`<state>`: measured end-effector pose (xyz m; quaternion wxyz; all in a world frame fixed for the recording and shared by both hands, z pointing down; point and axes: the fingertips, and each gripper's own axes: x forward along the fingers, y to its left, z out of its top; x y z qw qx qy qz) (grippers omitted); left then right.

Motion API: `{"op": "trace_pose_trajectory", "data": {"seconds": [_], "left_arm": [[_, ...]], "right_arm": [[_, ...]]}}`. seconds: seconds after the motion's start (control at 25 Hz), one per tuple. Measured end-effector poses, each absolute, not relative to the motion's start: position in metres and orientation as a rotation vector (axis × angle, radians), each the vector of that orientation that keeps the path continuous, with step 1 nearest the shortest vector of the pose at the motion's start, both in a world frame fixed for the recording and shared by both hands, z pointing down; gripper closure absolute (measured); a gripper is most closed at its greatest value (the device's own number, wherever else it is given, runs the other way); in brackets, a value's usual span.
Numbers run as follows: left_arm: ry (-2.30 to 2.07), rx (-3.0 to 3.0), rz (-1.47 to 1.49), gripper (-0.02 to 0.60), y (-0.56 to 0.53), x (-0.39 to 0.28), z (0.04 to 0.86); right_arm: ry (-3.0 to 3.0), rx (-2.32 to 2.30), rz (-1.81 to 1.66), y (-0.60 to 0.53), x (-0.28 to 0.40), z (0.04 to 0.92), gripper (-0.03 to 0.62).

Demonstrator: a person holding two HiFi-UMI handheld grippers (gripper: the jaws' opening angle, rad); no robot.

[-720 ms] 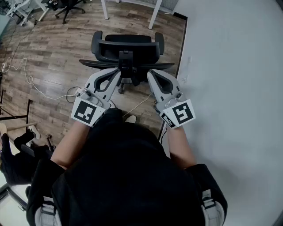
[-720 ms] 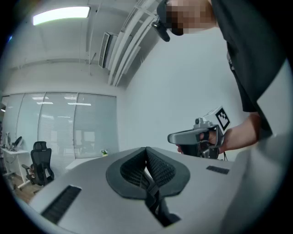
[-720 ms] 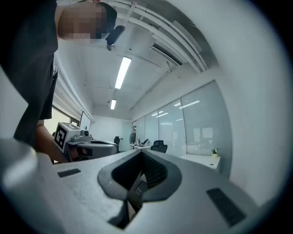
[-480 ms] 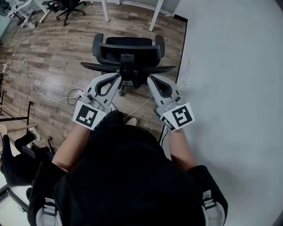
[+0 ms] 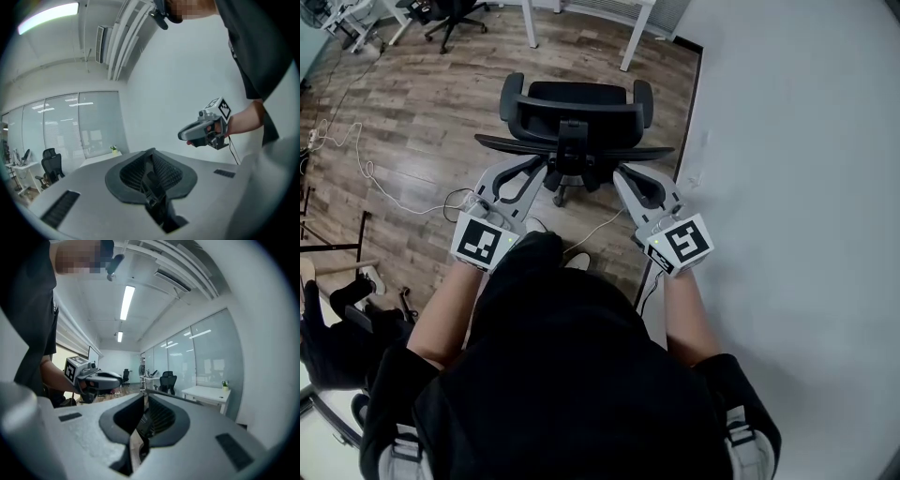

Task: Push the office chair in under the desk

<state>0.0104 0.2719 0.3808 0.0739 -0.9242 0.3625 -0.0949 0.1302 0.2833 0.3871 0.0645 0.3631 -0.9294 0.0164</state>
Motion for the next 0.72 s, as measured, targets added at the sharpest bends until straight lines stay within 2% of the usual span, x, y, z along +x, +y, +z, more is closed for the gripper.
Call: {"op": "trace_pose_trajectory", "data": {"seconds": [0.24, 0.48, 0.64, 0.72], "left_arm": [[1.044, -2.753, -0.546, 0.48, 0.245, -0.009, 0.425], [0.994, -2.769, -0.745, 0.448, 0.22, -0.019, 0.466], [0.952, -2.781, -0.875, 0.414, 0.203, -0.024, 0.496], [0.916, -2.769, -0.938, 0.41, 0.198, -0.027, 0.509]], "right_arm": [[-2.642, 0.955, 0.101, 0.26, 0.137, 0.431, 0.545], [-2.508, 0.867, 0.126, 0.238, 0.144, 0.469, 0.506], [-2.412, 0.793, 0.141, 0.225, 0.151, 0.497, 0.465], [-2.361, 0.726, 0.151, 0.222, 0.151, 0.511, 0.415]]}}
